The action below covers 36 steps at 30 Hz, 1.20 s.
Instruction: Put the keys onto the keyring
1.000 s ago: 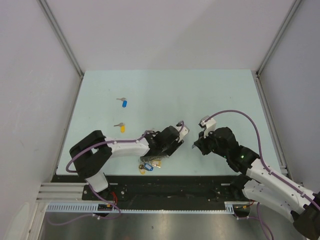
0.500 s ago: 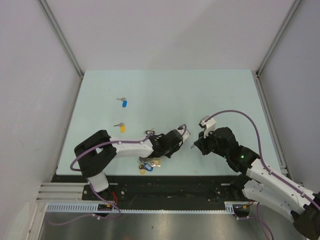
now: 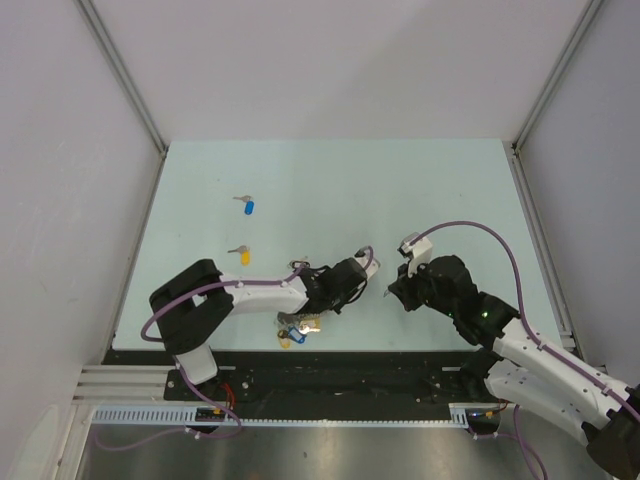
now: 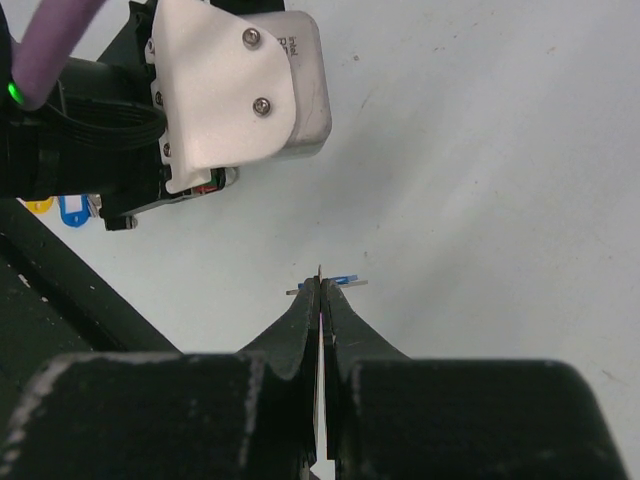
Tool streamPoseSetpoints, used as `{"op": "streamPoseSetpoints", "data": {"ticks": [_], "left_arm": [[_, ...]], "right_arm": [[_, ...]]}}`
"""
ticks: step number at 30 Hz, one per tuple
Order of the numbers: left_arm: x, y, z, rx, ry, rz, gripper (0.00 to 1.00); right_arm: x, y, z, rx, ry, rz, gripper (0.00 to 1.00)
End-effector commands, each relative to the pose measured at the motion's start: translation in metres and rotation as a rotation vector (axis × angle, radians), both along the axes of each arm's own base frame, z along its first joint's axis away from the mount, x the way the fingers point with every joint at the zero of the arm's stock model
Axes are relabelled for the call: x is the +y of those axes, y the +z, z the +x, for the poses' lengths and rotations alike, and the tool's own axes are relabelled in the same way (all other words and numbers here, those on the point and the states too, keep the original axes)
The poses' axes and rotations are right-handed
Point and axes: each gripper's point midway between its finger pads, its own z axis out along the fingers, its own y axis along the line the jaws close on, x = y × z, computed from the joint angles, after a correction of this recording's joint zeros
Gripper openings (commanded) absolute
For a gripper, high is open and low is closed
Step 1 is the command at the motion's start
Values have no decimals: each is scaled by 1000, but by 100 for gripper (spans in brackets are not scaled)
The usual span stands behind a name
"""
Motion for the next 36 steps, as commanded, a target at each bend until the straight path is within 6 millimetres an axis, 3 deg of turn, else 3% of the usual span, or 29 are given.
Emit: {"op": "streamPoseSetpoints", "data": {"ticks": [1, 5, 7, 11, 18, 21, 24, 28, 31, 36], "left_arm": [[-10, 29, 13, -51, 12, -63, 1], [-28, 73, 11, -101, -52, -268, 0], [-23, 84, 10, -93, -57, -387, 1], [-3, 59, 13, -29, -11, -398, 1], [9, 31, 1, 24, 22, -374, 8], [11, 33, 1, 32, 29, -360, 1], [11, 46, 7, 10, 42, -347, 0], [20, 42, 2, 31, 65, -322, 1], [33, 23, -6, 72, 88, -259, 0], [35, 27, -2, 94, 110, -189, 0]], "right_arm": [[0, 8, 2, -24, -17, 26, 0], [-1, 12, 2, -37, -21, 33, 0], [-1, 12, 2, -40, -20, 34, 0], [0, 11, 2, -33, -14, 34, 0], [2, 11, 2, -32, -8, 39, 0], [3, 10, 2, -28, -8, 40, 0], [4, 9, 2, -23, -7, 38, 0], [4, 8, 3, -20, -6, 39, 0], [5, 9, 4, -23, -6, 41, 0], [8, 5, 2, -6, 4, 39, 0]]}}
